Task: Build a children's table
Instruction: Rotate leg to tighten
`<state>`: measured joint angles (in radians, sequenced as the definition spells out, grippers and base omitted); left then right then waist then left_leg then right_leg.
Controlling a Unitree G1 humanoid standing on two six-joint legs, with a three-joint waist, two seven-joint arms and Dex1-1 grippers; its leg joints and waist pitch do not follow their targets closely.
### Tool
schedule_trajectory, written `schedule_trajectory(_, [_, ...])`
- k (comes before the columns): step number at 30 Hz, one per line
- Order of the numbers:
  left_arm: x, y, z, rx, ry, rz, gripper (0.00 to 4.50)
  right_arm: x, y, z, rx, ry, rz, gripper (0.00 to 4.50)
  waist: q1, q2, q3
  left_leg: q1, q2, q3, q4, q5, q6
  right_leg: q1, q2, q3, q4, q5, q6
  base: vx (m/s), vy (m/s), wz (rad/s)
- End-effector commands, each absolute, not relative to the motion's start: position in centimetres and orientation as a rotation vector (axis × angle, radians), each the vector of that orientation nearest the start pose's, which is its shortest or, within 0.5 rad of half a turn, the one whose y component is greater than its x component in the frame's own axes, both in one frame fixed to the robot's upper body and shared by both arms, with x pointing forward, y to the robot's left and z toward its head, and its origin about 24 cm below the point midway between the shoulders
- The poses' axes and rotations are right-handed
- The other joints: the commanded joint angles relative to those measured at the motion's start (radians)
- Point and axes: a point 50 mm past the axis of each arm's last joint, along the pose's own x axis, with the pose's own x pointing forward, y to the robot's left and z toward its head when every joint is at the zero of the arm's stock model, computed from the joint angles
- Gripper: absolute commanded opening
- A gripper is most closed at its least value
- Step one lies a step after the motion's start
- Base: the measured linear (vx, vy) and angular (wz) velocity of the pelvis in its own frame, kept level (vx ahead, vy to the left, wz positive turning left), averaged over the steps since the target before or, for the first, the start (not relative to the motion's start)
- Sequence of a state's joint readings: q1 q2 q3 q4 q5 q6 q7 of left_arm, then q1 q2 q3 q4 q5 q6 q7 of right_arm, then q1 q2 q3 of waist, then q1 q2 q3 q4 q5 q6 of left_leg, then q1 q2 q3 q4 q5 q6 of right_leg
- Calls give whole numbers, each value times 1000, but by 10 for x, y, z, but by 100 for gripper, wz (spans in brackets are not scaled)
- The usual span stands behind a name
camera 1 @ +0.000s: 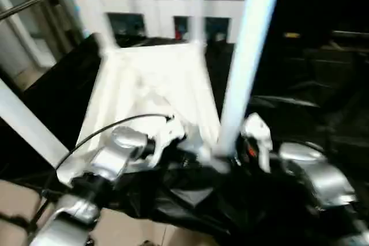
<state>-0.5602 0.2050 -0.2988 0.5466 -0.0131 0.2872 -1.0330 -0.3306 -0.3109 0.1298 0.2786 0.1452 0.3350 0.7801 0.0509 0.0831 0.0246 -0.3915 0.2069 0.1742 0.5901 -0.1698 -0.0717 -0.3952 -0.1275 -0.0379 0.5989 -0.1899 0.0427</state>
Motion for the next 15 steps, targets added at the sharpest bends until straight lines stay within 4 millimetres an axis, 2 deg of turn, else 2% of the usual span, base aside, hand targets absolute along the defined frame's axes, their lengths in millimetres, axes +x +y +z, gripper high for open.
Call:
schedule_trajectory(1, [321, 70, 48, 173, 421, -1142, 0, 288, -124, 14, -67, 490, 837, 259, -9, -15, -39, 18, -4, 1, -90, -401, -21, 26, 0, 2, -95, -449, -145, 0, 0, 0])
schedule_trajectory(2, [321, 70, 48, 173, 421, -1142, 0, 288, -124, 14, -67, 490, 837, 259, -14, -19, -38, 21, -6, 0, -90, -417, -21, 25, 1, -1, -102, -475, -135, 0, 0, 0])
schedule_trajectory(3, [323, 63, 48, 158, 417, -1111, 0, 290, -119, 10, -49, 503, 780, 259, -16, -13, -37, 22, -7, -1, -91, -421, -21, 25, 2, -1, -103, -486, -130, 0, 0, 0])
schedule_trajectory(5, [322, 52, 48, 142, 406, -1081, 0, 293, -110, 4, -29, 533, 718, 259, -22, -10, -37, 25, -8, -2, -91, -433, -22, 20, 1, -2, -109, -506, -127, 0, 0, 0])
schedule_trajectory(6, [321, 48, 48, 127, 400, -1077, 0, 293, -105, 3, -36, 530, 715, 259, -28, -13, -36, 23, -8, -3, -92, -440, -23, 21, 2, -4, -111, -519, -120, 0, 0, 0])
schedule_trajectory(8, [318, 42, 48, 122, 391, -1093, 0, 294, -100, 4, -59, 504, 719, 259, -28, -11, -38, 22, -8, -4, -93, -444, -18, 22, 2, -4, -114, -522, -110, 0, 0, 0])
schedule_trajectory(9, [317, 40, 47, 127, 389, -1101, 0, 295, -99, 4, -63, 495, 717, 315, -28, -10, -39, 23, -8, -4, -93, -445, -14, 19, 3, -4, -115, -514, -110, 0, 0, 0])
schedule_trajectory(11, [315, 39, 46, 141, 390, -1118, 0, 297, -99, 5, -49, 487, 699, 329, -29, -9, -40, 19, -8, -4, -96, -434, -9, 24, 3, -4, -113, -491, -112, 0, 0, 0])
schedule_trajectory(13, [310, 42, 43, 172, 391, -1156, 0, 298, -101, 8, -8, 477, 702, 351, -30, -1, -42, 21, -5, -4, -100, -430, -9, 25, 4, -4, -112, -445, -126, 0, 0, 0])
schedule_trajectory(14, [310, 42, 43, 177, 390, -1161, 0, 298, -102, 10, -6, 474, 708, 351, -30, -3, -43, 18, -4, -4, -102, -423, -5, 29, 5, -4, -110, -413, -134, 0, 0, 0])
schedule_trajectory(15, [310, 44, 42, 180, 390, -1160, 0, 297, -103, 12, -4, 463, 729, 372, -30, -2, -43, 18, -4, -3, -102, -423, -4, 28, 5, -4, -110, -406, -137, 0, 0, 0])
